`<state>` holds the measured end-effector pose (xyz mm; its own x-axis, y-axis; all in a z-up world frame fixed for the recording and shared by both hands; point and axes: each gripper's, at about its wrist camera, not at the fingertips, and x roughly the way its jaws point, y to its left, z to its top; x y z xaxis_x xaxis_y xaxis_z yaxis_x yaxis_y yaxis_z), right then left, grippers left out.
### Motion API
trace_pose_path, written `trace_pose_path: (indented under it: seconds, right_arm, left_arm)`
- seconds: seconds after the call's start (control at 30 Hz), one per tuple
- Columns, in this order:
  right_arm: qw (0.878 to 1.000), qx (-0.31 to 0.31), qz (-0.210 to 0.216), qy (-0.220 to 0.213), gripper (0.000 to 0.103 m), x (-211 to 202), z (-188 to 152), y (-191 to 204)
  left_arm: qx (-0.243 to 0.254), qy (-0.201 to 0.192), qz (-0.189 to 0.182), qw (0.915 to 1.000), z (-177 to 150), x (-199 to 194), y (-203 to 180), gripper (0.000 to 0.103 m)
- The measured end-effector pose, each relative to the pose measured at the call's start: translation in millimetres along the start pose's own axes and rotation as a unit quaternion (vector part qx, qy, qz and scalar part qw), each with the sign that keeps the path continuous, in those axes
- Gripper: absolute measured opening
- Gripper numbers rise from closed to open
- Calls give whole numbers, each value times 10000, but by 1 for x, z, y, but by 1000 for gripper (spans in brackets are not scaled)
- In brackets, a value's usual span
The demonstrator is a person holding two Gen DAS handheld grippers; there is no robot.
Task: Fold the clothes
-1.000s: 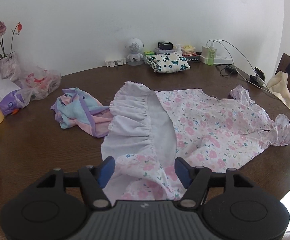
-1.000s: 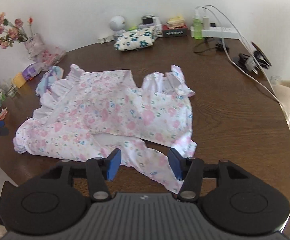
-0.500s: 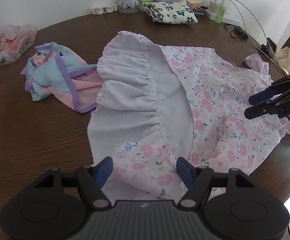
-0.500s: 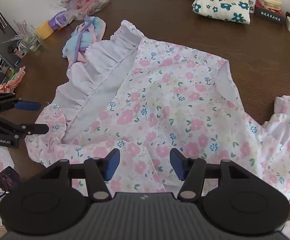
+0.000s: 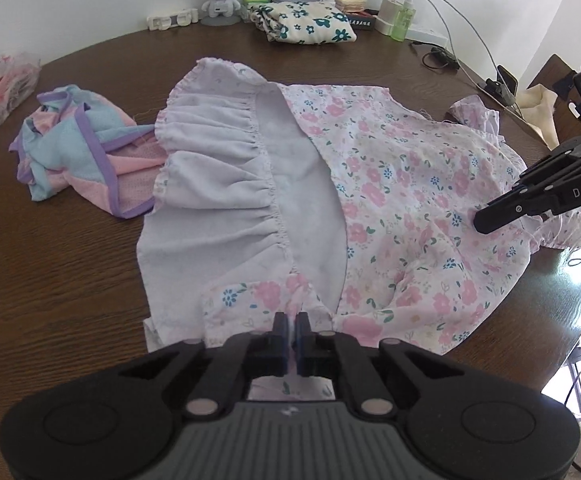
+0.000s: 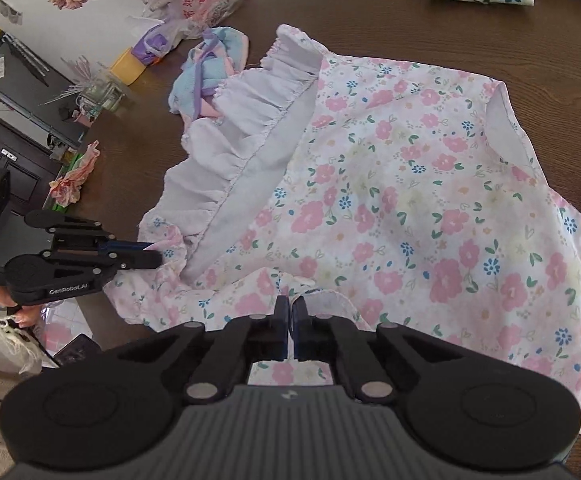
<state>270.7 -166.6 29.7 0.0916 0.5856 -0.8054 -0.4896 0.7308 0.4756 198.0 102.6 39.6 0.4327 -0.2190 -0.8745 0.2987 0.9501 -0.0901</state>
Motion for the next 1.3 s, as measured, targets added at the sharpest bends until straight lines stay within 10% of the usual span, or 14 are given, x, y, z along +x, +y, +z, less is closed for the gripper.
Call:
trace_pose_path:
  seconds: [0.23,0.53,0.87,1.3]
  right_arm:
    - [9981,-476,318,-209,1,-39,-59,26]
    - [9989,-255,384,108,3,-14,-131,15]
    - [9967,-52,196,-788,11,-50,-141,6]
    - [9887,90,-534,-1400,16,-72,-123,-16]
  left_arm:
    - [529,-421,214,9975,-46,-50,-36,1]
    - [220,54,232,9995,-102,-29,-51,11]
    - [181,-780,202,9966,-84,-60,-56,32]
    - [600,-283,196,9976,-90,-11,-70,23]
